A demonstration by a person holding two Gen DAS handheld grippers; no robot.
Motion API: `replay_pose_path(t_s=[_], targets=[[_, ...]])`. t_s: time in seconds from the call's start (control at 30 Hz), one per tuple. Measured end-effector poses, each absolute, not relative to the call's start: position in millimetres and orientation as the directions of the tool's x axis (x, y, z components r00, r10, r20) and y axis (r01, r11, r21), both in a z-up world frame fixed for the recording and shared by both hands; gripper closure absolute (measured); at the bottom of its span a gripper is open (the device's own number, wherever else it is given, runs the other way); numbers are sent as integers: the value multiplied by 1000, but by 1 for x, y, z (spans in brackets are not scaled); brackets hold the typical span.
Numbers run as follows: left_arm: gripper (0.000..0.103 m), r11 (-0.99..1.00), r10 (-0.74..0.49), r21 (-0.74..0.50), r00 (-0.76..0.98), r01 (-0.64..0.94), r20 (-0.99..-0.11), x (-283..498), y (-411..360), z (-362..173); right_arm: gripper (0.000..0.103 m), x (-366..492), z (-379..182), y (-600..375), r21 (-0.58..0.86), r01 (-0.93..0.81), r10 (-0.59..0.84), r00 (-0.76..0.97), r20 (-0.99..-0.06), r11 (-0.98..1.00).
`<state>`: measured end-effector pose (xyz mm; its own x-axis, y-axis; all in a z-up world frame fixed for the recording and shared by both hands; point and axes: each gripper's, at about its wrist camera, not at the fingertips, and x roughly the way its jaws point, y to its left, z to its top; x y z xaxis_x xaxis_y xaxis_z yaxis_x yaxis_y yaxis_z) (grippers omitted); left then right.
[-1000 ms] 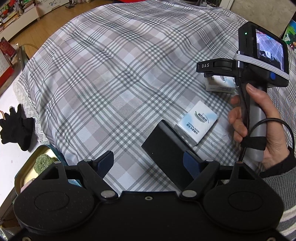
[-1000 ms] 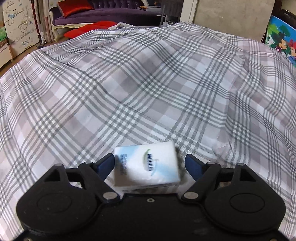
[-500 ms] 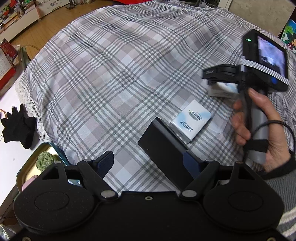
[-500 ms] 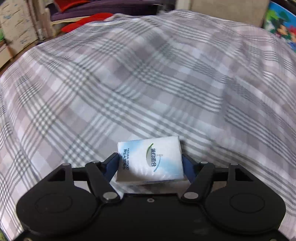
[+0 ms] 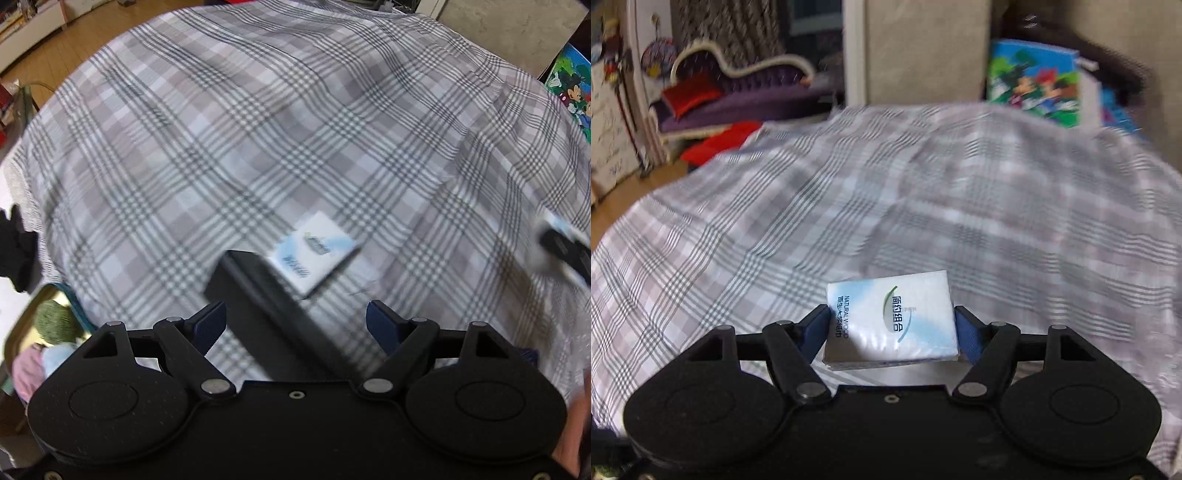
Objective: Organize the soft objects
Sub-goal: 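Grasp the second white tissue pack with the left tool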
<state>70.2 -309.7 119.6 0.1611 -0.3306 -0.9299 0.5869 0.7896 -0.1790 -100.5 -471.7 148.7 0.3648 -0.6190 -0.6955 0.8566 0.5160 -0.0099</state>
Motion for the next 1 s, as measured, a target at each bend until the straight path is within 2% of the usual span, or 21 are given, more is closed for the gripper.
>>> replay_pose_path(t_s=[0.17, 0.63, 0.7, 1.0], targets=[[20, 822, -327, -214, 129, 527, -936, 68, -337, 102, 32, -159, 155, -454, 21, 888, -673, 362, -645, 458], [20, 903, -165, -68, 196, 425, -966, 80, -400, 48, 32, -171, 103, -431, 48, 912, -713, 351, -607, 408], [9, 914, -144, -46, 217, 404, -965, 82, -402, 43, 32, -169, 97, -432, 44, 908, -711, 355, -607, 416], [4, 936, -143, -40, 273, 351, -951, 87, -405, 37, 32, -161, 81, -432, 26, 898, -697, 360, -620, 440]])
